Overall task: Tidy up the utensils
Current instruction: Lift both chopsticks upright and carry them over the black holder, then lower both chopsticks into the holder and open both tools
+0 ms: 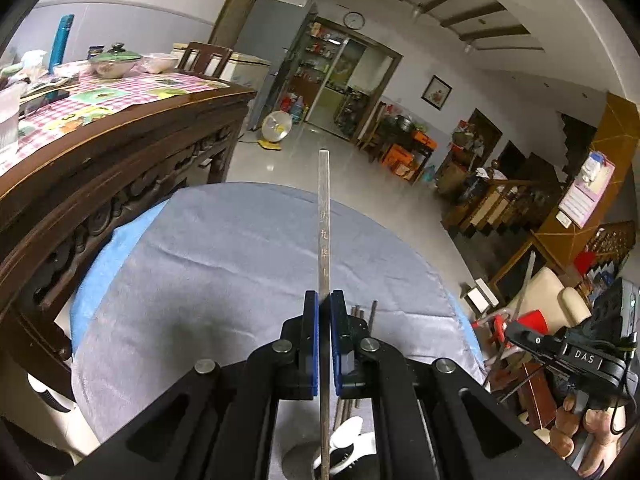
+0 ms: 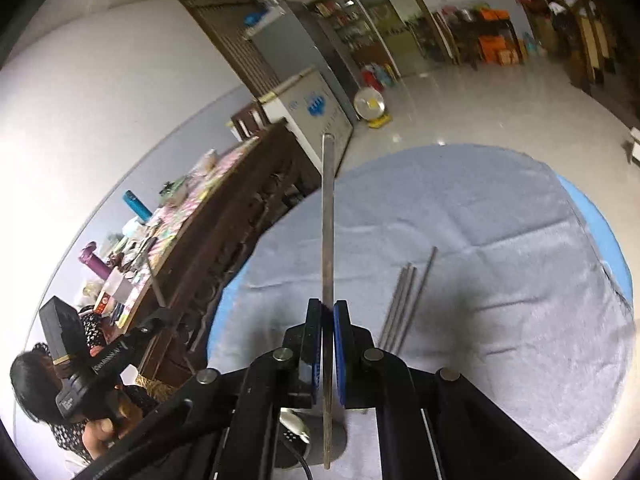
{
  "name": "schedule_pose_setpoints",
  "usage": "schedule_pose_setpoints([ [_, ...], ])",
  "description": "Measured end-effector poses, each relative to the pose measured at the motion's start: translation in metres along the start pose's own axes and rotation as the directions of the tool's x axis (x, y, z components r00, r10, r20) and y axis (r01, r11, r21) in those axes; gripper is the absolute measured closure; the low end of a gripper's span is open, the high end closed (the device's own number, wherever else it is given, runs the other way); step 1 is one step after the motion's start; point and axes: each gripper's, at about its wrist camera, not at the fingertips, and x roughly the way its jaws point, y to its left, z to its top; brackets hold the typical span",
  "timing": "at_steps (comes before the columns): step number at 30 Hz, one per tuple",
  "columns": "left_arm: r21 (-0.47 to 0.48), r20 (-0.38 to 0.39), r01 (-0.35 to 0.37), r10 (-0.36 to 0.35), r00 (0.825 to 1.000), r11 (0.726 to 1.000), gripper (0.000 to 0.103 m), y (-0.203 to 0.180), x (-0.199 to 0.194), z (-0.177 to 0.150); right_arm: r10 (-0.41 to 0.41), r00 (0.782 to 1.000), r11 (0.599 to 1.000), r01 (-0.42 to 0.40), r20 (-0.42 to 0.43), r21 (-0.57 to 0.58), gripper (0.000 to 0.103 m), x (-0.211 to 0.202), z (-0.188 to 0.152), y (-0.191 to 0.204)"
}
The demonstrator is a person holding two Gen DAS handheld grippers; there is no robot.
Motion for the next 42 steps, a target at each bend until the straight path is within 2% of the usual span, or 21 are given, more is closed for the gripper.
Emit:
schedule_pose_setpoints([
  [10, 0.026, 0.002, 0.024, -0.024, 1.000, 0.999, 0.098, -0.012, 0.007, -0.015, 0.046, 0.999, 0.998, -0.045, 0.026, -0.047, 0.097, 0.003, -0.020, 0.034],
  [30, 0.053, 0.022, 0.069, -0.070, 0.997, 0.996, 0.097, -0.016, 0.012, -0.030, 0.093, 0.995, 0.988, -0.086, 0.045, -0.130, 0.097, 0.012, -0.043, 0.066],
  [33, 0.084, 0.071, 0.060, -0.066, 0.995, 0.995, 0.097, -0.019, 0.010, -0.034, 0.069, 0.995, 0.983, -0.055, 0.071, -0.176, 0.097, 0.015, -0.048, 0.074],
  [37, 0.129, 0.119, 0.009, -0.025, 0.993, 0.992, 0.097, -0.021, 0.015, -0.043, 0.034, 0.995, 0.975, -0.012, 0.095, -0.224, 0.097, 0.025, -0.059, 0.081],
  [42, 0.142, 0.093, -0.028, 0.015, 0.996, 0.989, 0.097, -0.016, 0.034, -0.058, -0.002, 0.996, 0.971, 0.024, 0.094, -0.236, 0.097, 0.042, -0.073, 0.078],
])
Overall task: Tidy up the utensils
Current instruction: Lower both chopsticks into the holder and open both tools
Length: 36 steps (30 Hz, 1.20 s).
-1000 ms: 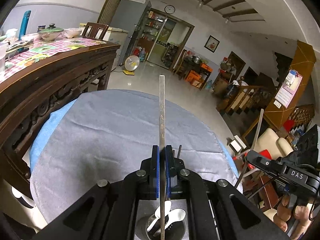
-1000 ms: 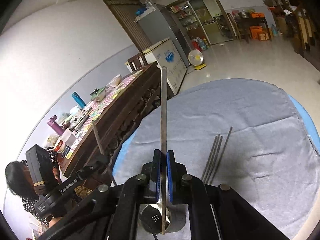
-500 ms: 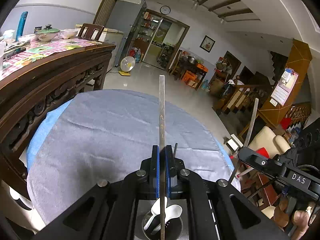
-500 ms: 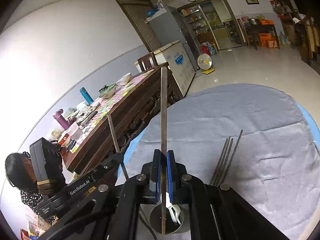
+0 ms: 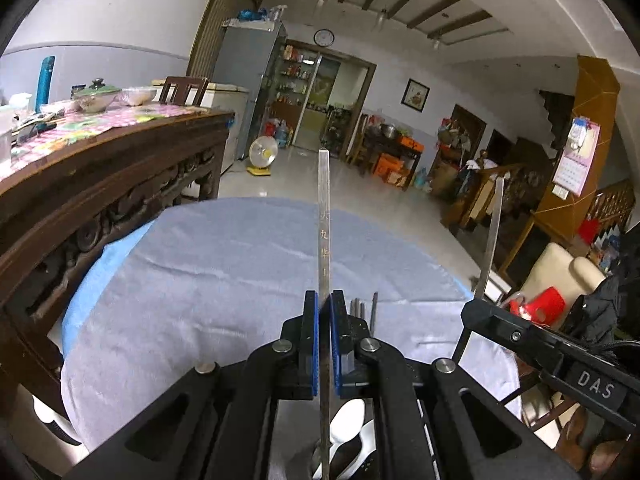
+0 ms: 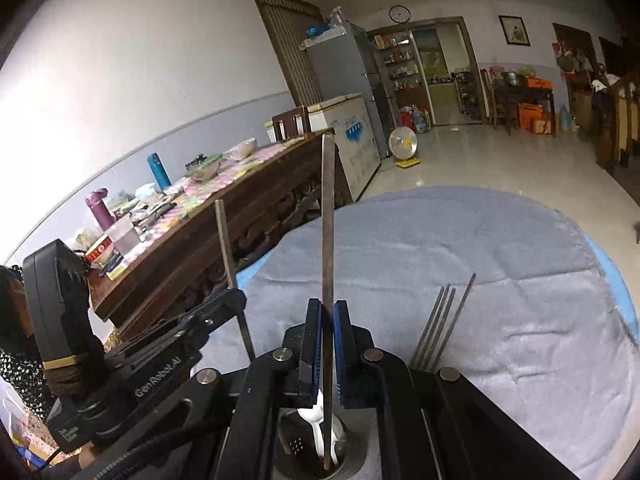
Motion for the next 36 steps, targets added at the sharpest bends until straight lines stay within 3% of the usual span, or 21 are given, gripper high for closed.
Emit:
schedule_pose_setpoints([
  [14, 0.014, -0.062, 0.001, 0.000, 0.998, 1.000, 0.097, -0.001, 0.001, -0.031, -0.018, 0.997, 1.000, 0.016, -0.070, -0.021, 0.096, 0.010, -0.039, 0.002],
  [36, 0.023, -0.135, 0.000, 0.003, 0.991, 1.000, 0.097, -0.006, 0.000, -0.048, -0.011, 0.993, 1.000, 0.010, -0.119, -0.009, 0.096, 0.010, -0.058, 0.001],
])
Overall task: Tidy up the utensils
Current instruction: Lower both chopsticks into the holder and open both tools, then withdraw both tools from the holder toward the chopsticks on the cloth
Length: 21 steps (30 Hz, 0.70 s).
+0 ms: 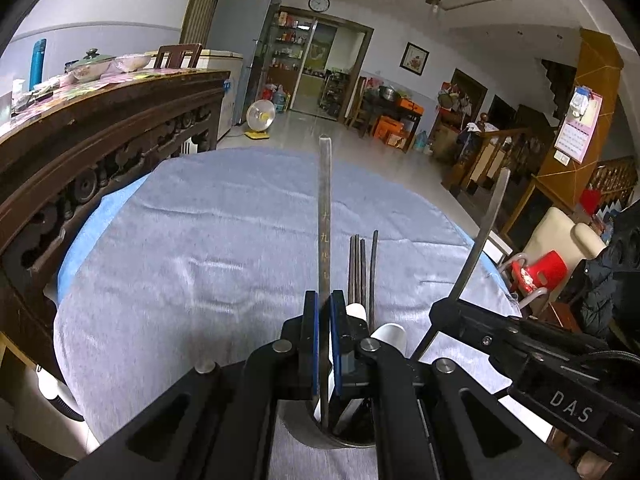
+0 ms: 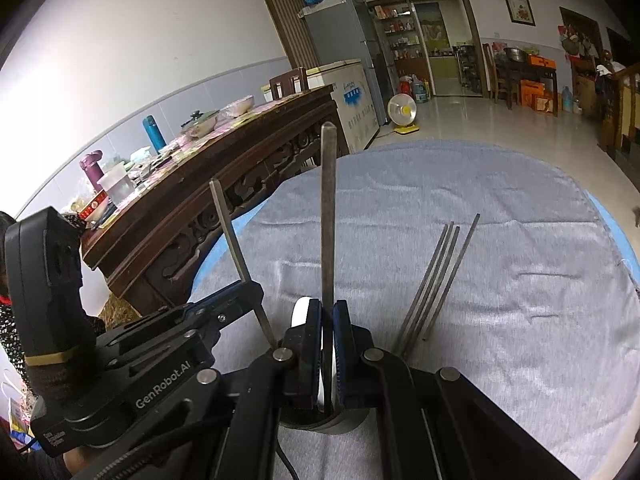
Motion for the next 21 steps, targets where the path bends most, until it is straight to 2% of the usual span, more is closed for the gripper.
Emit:
schedule_pose_setpoints([
  [15, -0.012, -0.010, 0.009, -0.009, 1.000, 1.000, 0.097, -0.001, -0.007, -0.001, 0.004, 1.000, 1.000, -0.004, -0.028, 0.001, 0.096, 0.000, -0.004, 0.001],
  [17, -0.016, -0.007, 0.006, -0.006, 1.000, 1.000, 0.095, -0.001, -0.010, 0.001, 0.006, 0.999, 1.000, -0.006, -0.039, 0.005, 0.095, 0.001, -0.004, 0.000],
  [18, -0.020, -0.009, 0.006, -0.006, 1.000, 1.000, 0.088, 0.000, -0.010, 0.002, 0.008, 0.999, 1.000, -0.008, -0.042, 0.007, 0.095, 0.001, -0.004, 0.000],
  [19, -0.029, -0.012, 0.007, -0.007, 1.000, 1.000, 0.073, 0.002, -0.012, 0.004, 0.011, 0.999, 1.000, -0.011, -0.042, 0.011, 0.094, 0.001, -0.004, -0.001],
  [20, -0.047, -0.012, 0.009, -0.010, 1.000, 0.999, 0.062, 0.004, -0.014, 0.005, 0.010, 0.999, 1.000, -0.010, -0.039, 0.016, 0.093, -0.001, -0.004, -0.002],
  [21, -0.066, -0.004, 0.011, -0.011, 1.000, 0.998, 0.043, 0.007, -0.017, 0.007, 0.008, 0.999, 1.000, -0.007, -0.038, 0.025, 0.088, -0.002, -0.003, -0.004],
])
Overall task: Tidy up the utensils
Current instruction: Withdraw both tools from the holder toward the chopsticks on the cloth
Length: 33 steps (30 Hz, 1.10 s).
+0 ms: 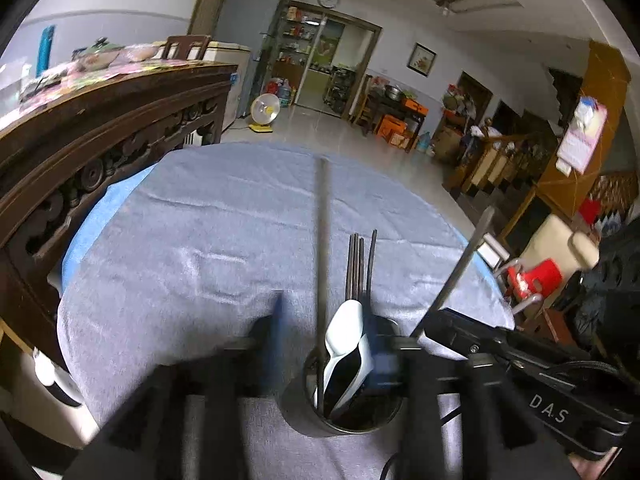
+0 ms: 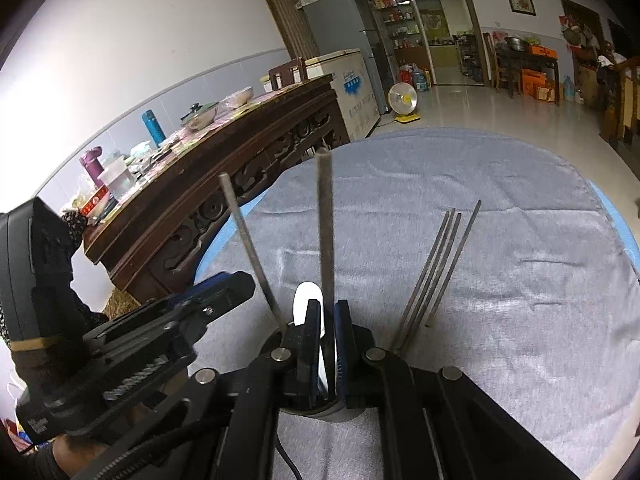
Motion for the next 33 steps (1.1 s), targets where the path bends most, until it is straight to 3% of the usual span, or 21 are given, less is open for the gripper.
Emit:
schedule_pose_setpoints([
  [1, -0.024, 0.023, 0.001, 0.000, 1.000, 1.000, 0.038, 0.004, -0.006, 0.002, 0.002, 1.000, 1.000, -0.002, 0.004, 0.012, 0.083, -0.003, 0.001, -0.002],
  [5, -0.081, 0.074, -0.008, 0.014, 0.997, 0.997, 0.035, 0.020, -0.024, 0.017, 0.018, 0.999, 0.998, -0.020, 0.036, 0.052, 0.075, -0.018, 0.007, -0.012],
  [8, -0.119, 0.094, -0.021, 0.032, 0.995, 0.993, 0.025, 0.035, -0.030, 0.026, 0.031, 0.996, 0.994, -0.039, 0.079, 0.099, 0.064, -0.037, 0.013, -0.026],
  [10, -0.143, 0.086, -0.037, 0.050, 0.995, 0.989, 0.023, 0.046, -0.028, 0.030, 0.029, 0.993, 0.988, -0.045, 0.110, 0.146, 0.036, -0.049, 0.014, -0.040],
  [11, -0.157, 0.073, -0.059, 0.071, 0.995, 0.986, 0.023, 0.052, -0.024, 0.030, 0.018, 0.992, 0.984, -0.040, 0.126, 0.176, 0.032, -0.054, 0.014, -0.049],
  [14, -0.185, -0.033, -0.142, 0.138, 0.990, 0.973, 0.023, 0.076, 0.001, 0.027, -0.025, 0.993, 0.970, -0.004, 0.116, 0.242, 0.031, -0.056, 0.009, -0.077],
  [19, -0.168, -0.203, -0.214, 0.179, 0.963, 0.962, 0.023, 0.102, 0.046, 0.011, -0.048, 0.997, 0.913, 0.069, -0.063, 0.401, 0.031, -0.021, -0.015, -0.137],
  [23, -0.147, -0.312, -0.247, 0.192, 0.930, 0.958, 0.023, 0.119, 0.076, -0.003, -0.031, 0.974, 0.889, 0.130, -0.226, 0.439, 0.031, 0.014, -0.032, -0.165],
  [29, -0.152, -0.429, -0.272, 0.184, 0.884, 0.950, 0.023, 0.135, 0.106, -0.016, -0.025, 0.945, 0.873, 0.179, -0.325, 0.453, 0.035, 0.045, -0.030, -0.188],
  [33, -0.123, -0.470, -0.263, 0.177, 0.865, 0.957, 0.023, 0.134, 0.121, -0.016, -0.015, 0.929, 0.870, 0.194, -0.370, 0.453, 0.049, 0.066, -0.017, -0.198],
])
